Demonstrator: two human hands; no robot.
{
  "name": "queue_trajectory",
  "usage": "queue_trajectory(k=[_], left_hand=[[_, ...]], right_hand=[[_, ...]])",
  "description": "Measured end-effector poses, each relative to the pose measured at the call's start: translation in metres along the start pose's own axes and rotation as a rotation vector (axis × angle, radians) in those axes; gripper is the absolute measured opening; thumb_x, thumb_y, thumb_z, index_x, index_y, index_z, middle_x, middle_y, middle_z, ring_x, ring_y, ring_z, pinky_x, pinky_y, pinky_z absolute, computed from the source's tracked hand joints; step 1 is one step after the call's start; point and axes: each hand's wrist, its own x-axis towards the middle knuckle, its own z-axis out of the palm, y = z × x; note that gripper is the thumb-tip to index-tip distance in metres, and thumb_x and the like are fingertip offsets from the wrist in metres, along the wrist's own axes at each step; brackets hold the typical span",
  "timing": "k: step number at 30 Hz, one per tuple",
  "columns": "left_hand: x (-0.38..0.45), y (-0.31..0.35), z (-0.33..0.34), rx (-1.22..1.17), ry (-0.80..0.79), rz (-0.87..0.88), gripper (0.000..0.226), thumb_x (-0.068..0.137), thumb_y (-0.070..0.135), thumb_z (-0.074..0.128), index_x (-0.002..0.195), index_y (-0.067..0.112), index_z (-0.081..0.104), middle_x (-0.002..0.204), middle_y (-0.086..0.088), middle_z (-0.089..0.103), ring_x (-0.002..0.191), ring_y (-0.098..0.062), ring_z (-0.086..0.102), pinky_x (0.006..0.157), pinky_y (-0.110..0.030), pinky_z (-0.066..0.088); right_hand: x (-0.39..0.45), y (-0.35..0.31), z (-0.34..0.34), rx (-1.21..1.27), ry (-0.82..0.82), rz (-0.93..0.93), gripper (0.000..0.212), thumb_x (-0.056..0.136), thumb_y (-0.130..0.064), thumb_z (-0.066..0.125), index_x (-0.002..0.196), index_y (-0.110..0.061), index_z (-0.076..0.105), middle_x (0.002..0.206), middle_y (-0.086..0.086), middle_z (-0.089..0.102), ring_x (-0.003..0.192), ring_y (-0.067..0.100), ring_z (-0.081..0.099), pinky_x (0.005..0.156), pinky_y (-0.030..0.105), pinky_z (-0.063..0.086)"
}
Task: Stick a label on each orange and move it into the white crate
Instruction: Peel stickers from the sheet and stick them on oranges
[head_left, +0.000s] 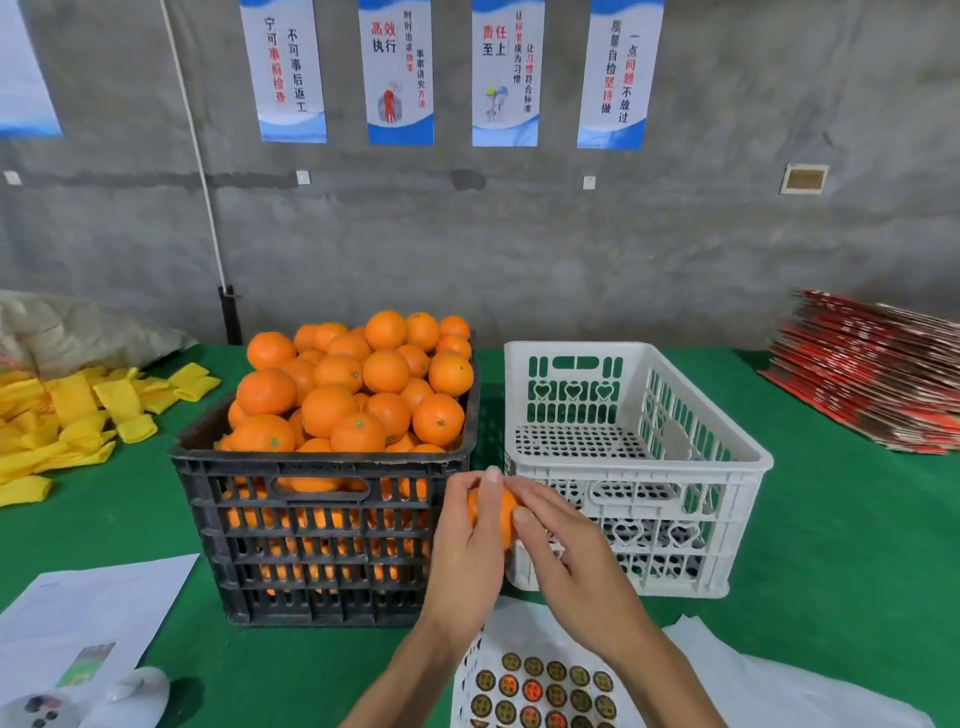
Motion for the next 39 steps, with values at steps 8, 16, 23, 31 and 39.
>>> queue_trajectory(k=[8,16,23,31,39], left_hand=[[0.054,0.062,0.027,0.244,-0.304,-0.134,0.038,0.106,0.065,0.034,0.126,0.041,0.055,0.121,0.012,0.06,0.107,0.0,0.059,0.084,-0.019,0.041],[0.118,0.089,-0.03,0.833,0.098,0.297,0.019,0.104,0.021,0.057,0.104,0.009,0.071,0.109,-0.012,0.072,0.106,-0.032,0.065,0.086,-0.049,0.053],[0.126,0.061,-0.055,1.268,-0.096,0.006,0.051,0.094,0.029,0.069,0.136,0.01,0.048,0.131,-0.015,0.056,0.126,-0.039,0.048,0.08,-0.045,0.047],[0.118,0.057,-0.054,1.107,0.093,0.18,0.048,0.08,0.028,0.08,0.112,0.0,0.06,0.114,-0.021,0.06,0.113,-0.04,0.054,0.079,-0.046,0.047],[0.004,-0.007,-0.05,0.499,0.137,0.458,0.071,0.073,0.038,0.083,0.131,0.029,0.042,0.127,0.007,0.04,0.109,-0.012,0.051,0.082,-0.017,0.047]], right_hand=[[0.037,-0.004,-0.031,-0.172,0.092,0.07,0.083,0.098,-0.041,0.064,0.162,-0.03,0.013,0.158,-0.004,0.041,0.135,0.013,0.051,0.11,0.043,0.047],[0.1,0.027,-0.059,-0.601,0.361,0.115,0.073,0.097,-0.055,0.061,0.157,-0.022,0.036,0.153,0.007,0.051,0.137,0.026,0.05,0.111,0.046,0.043],[0.084,0.037,-0.034,-0.582,0.371,-0.082,0.033,0.103,-0.028,0.061,0.132,-0.015,0.068,0.141,0.002,0.063,0.132,0.02,0.055,0.116,0.034,0.036],[0.021,0.047,0.011,-0.452,0.323,-0.259,0.016,0.096,-0.007,0.067,0.109,-0.007,0.076,0.108,0.002,0.074,0.102,0.016,0.065,0.095,0.026,0.048],[-0.051,0.101,0.026,-0.391,-0.188,0.173,0.031,0.1,-0.039,0.062,0.127,-0.026,0.07,0.133,-0.012,0.064,0.129,0.007,0.05,0.111,0.03,0.04]])
